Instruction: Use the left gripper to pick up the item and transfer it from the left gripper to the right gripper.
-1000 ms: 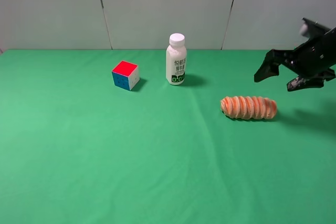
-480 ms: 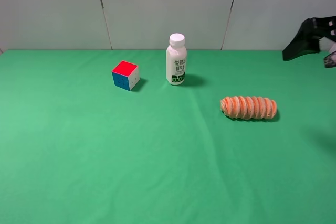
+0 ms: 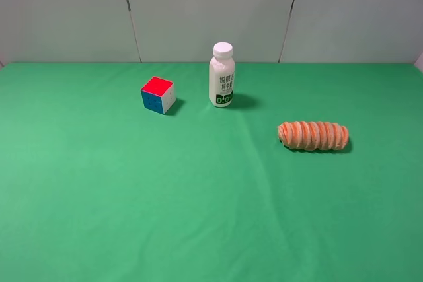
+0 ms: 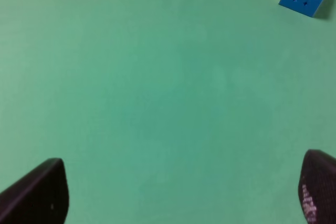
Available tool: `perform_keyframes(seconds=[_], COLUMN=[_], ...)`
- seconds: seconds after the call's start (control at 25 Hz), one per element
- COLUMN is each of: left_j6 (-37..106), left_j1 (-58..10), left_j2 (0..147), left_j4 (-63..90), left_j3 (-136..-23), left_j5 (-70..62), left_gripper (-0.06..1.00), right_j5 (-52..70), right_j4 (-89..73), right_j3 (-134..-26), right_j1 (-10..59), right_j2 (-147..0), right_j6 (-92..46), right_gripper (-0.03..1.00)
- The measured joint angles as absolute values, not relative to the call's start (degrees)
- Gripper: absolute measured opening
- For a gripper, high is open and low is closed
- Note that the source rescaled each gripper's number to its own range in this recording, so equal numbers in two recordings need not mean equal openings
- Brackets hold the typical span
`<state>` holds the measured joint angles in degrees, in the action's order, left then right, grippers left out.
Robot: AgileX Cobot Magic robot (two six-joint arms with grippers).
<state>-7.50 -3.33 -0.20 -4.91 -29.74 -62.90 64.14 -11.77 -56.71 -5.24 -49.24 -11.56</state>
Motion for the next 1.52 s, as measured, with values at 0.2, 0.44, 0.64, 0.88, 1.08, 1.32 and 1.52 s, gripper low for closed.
perform_keyframes(seconds=[0.2,0.44,0.64,0.88,1.08,1.32,1.52], left_j6=[-7.5,-7.5,-7.5,-7.5,-7.5,-7.5,-7.5], left_j1=[-3.33,-3.33,-3.33,-3.33,-3.33,-3.33,-3.33], left_j2=[-0.2,-0.2,-0.2,-0.2,-0.2,-0.2,-0.2], left_j4=[-4.91,-4.91,-4.91,-4.91,-4.91,-4.91,-4.91], left_j3=[-29.74,-29.74,-29.74,-29.74,-29.74,-29.74,-29.74], left_j5=[-62.9,-62.9,-62.9,-62.9,-62.9,-62.9,-62.85], left_gripper=[0.88,0.88,0.88,0.88,0.88,0.88,0.88], right_j5=[67.66,68.74,67.54,61.53,58.88,58.48,58.43], right_j4=[-10.23,-8.9,-8.84,-8.62,-8.06,-5.53,-4.71], right_j3=[-56.71,-55.91,-49.57,-38.87,-32.4,-28.68,-28.68], right_j1=[-5.24,-5.24,-5.24,-5.24,-5.24,-5.24,-5.24], right_j2=[-40.12,-28.21,-19.01,-8.93,-2.02,0.2,0.2], right_j6=[-9.45,-9.21,-8.26,-6.98,-6.8,-5.03,-3.62], right_gripper=[1.0,1.0,1.0,1.0,1.0,1.0,1.0])
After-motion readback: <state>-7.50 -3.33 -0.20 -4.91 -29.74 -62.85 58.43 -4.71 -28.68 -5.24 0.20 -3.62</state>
